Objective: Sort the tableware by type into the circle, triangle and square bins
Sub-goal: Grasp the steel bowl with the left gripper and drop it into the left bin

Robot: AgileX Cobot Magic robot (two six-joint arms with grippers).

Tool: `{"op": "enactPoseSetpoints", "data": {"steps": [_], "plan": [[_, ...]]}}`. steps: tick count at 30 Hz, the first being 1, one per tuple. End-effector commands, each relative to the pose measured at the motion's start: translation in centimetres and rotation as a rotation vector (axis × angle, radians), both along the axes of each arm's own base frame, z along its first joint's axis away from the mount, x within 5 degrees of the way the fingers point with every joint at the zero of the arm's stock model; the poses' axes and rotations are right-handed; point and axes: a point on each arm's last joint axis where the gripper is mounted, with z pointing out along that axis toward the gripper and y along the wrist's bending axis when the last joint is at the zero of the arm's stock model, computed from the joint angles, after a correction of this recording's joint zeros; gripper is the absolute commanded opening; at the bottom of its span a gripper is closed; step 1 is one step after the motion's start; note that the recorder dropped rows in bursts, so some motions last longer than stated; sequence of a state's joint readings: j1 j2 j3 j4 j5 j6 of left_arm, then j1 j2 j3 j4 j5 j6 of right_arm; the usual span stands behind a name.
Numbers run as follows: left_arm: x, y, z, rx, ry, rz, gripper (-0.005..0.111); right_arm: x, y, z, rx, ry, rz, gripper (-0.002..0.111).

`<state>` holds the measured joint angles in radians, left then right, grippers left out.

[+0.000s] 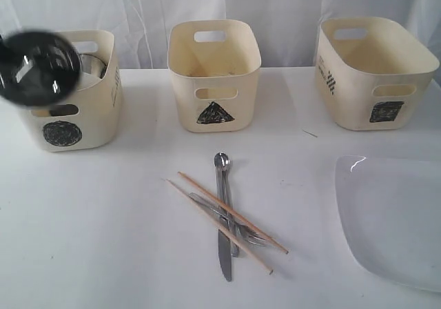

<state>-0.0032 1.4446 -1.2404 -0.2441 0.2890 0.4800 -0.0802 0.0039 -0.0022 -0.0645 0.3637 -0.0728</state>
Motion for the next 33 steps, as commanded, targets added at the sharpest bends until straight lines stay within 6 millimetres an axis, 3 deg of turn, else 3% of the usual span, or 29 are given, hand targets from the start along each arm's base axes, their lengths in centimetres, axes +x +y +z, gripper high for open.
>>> {"op": "enactPoseSetpoints", "data": {"steps": [1, 4, 8, 10, 13, 17, 22, 26, 29, 33], "plan": [[2.0, 2.2, 5.0, -0.204, -0.56, 0.278, 0.0, 0.0, 0.0, 0.1, -0.008, -0.013, 0.001, 0.0], [4.6, 2.6, 2.6, -0.329, -0.594, 0.361, 0.0, 0.0, 0.0, 0.1, -0.008, -0.013, 0.001, 0.0], [9.1, 2.5, -5.1, -0.225, -0.428, 0.337, 0.0, 0.0, 0.0, 0.1, -0.008, -0.013, 0.001, 0.0], [9.7, 2.1, -7.2, -0.148, -0.314, 0.278, 0.0, 0.0, 0.0, 0.1, -0.008, -0.013, 0.001, 0.0], [9.7, 1.9, -8.9, -0.098, -0.193, 0.242, 0.0, 0.0, 0.0, 0.1, -0.008, -0.013, 0.001, 0.0], [9.5, 1.9, -9.2, -0.096, -0.151, 0.24, 0.016, 0.0, 0.0, 0.1, -0.008, -0.013, 0.001, 0.0], [8.8, 1.8, -9.3, -0.103, -0.056, 0.239, 0.046, 0.0, 0.0, 0.1, -0.008, -0.013, 0.001, 0.0], [8.2, 1.7, -8.5, -0.111, -0.038, 0.239, 0.053, 0.0, 0.0, 0.1, -0.008, -0.013, 0.001, 0.0], [7.4, 1.7, -6.2, -0.117, -0.095, 0.236, 0.053, 0.0, 0.0, 0.1, -0.008, -0.013, 0.001, 0.0], [5.4, 1.7, -1.5, -0.113, -0.236, 0.221, 0.053, 0.0, 0.0, 0.1, -0.008, -0.013, 0.001, 0.0]]}}
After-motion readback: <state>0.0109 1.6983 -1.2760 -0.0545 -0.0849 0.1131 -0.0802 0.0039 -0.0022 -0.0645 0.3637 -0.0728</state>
